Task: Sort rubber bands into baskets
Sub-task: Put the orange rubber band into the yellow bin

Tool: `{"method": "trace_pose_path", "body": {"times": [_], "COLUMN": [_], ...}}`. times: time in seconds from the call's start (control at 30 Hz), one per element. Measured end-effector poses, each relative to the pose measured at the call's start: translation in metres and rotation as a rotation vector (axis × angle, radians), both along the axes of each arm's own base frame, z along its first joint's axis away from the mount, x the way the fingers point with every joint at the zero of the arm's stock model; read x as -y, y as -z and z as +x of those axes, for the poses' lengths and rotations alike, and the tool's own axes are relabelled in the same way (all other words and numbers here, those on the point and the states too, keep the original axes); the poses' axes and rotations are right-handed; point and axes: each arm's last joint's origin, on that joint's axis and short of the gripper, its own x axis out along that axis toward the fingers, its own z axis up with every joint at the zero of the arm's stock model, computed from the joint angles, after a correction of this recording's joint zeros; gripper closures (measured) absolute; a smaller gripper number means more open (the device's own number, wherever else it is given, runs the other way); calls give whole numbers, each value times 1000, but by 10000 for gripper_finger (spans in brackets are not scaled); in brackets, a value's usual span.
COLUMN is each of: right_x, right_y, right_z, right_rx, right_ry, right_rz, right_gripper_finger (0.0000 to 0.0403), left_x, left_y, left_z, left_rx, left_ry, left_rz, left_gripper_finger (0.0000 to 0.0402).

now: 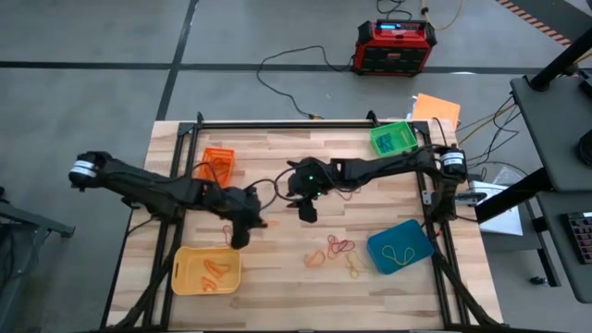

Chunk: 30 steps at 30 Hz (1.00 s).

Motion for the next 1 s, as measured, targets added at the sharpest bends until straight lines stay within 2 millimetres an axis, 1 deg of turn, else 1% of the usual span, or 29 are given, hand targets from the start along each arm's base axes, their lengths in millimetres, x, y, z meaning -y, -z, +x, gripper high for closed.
{"method": "trace_pose_path", "body": {"times": [0.1,0.17,0.27,0.33,0.43,0.5,0.6,0.67,0.83,0.9,1.0], "right_x": [2,4,6,7,7,7,8,9,12,13,14], "right_y": [-6,-8,-10,-9,-6,-3,1,2,3,2,3], "right_z": [-3,-5,-7,-7,-9,-10,-12,-13,-13,-13,-13], "right_rx": [11,16,23,19,12,4,-7,-8,-9,-5,-6], "right_ry": [-16,-21,-24,-27,-38,-46,-45,-40,-31,-27,-24], "right_rz": [-27,-40,-52,-57,-70,-76,-77,-73,-73,-72,-72], "right_gripper_finger": [223,217,213,213,213,212,211,211,211,211,211], "left_x": [18,32,51,64,83,95,106,109,107,107,109], "left_y": [-33,-52,-68,-73,-65,-54,-37,-27,-2,4,12], "left_z": [-10,-18,-30,-39,-52,-61,-69,-70,-70,-70,-71], "left_rx": [-159,-257,-383,-444,-581,-657,-766,-820,-944,-998,-1066], "left_ry": [20,47,82,89,152,184,176,126,-66,-98,-98], "left_rz": [-32,-36,-29,-38,-34,-41,-49,-55,-33,-31,-37], "left_gripper_finger": [401,401,402,402,402,402,402,402,401,397,382]}}
